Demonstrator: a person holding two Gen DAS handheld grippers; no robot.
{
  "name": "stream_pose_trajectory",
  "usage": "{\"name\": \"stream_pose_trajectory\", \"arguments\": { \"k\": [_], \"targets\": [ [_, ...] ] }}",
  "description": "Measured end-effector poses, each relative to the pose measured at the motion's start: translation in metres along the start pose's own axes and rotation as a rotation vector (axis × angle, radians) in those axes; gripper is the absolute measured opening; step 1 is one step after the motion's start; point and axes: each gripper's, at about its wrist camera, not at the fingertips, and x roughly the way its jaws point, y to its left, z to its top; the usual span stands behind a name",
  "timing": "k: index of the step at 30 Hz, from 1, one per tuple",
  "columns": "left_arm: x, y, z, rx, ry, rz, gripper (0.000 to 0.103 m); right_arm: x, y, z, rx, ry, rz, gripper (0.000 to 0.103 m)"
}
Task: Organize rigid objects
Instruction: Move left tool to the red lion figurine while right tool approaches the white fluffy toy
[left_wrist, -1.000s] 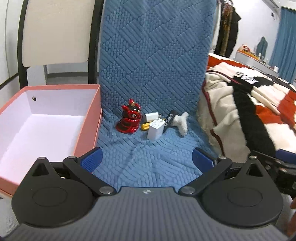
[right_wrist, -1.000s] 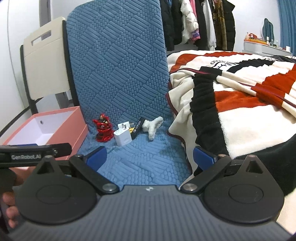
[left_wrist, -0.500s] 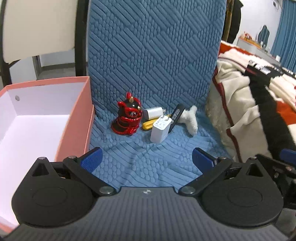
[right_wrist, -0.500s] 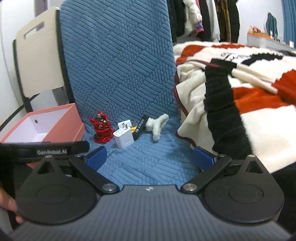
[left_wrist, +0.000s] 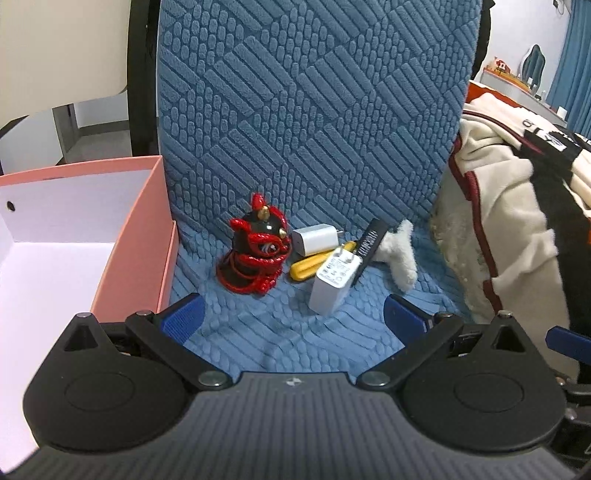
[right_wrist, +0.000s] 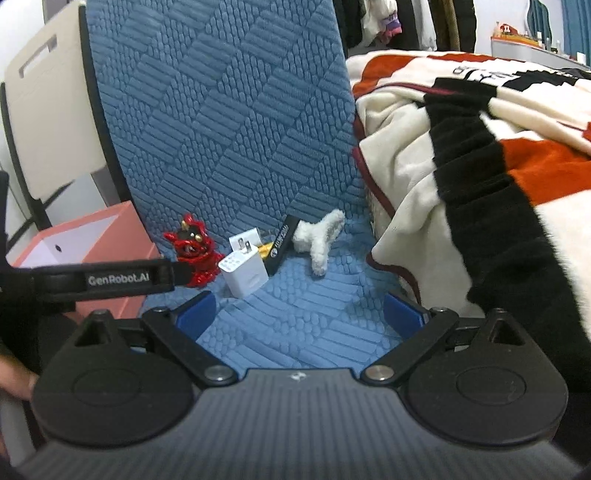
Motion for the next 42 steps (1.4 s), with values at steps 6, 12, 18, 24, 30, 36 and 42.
{"name": "stream_pose_trajectory", "arguments": {
  "k": [6, 12, 18, 24, 30, 36, 42],
  "targets": [
    [0.015, 0.007, 0.012, -0.012, -0.017, -0.004, 0.103, 0.019, 0.0, 0.004, -0.009, 0.015, 0.001, 0.099],
    [0.029, 0.009, 0.018, -0.03, -0.002, -0.007, 0.103, 0.045, -0.002, 0.01, -0.016, 0.057, 0.033, 0.098],
    [0.041, 0.009, 0.026, -0.046, -0.018, -0.021, 0.103, 0.074, -0.006, 0.014, -0.009, 0.115, 0.031, 0.091],
    [0.056, 0.007, 0.036, -0.017, -0.016, 0.005, 0.103, 0.091, -0.007, 0.02, -0.029, 0.133, 0.034, 0.08],
    [0.075, 0.006, 0.04, 0.046, 0.012, 0.056, 0.103, 0.109, -0.006, 0.024, -0.053, 0.137, 0.005, 0.077],
    [0.087, 0.008, 0.046, 0.069, 0.013, 0.07, 0.103, 0.121, -0.012, 0.03, 0.01, 0.141, 0.039, 0.078],
    [0.096, 0.004, 0.049, 0.104, 0.009, 0.094, 0.102, 0.133, -0.009, 0.032, 0.016, 0.141, 0.037, 0.078]
  ]
}}
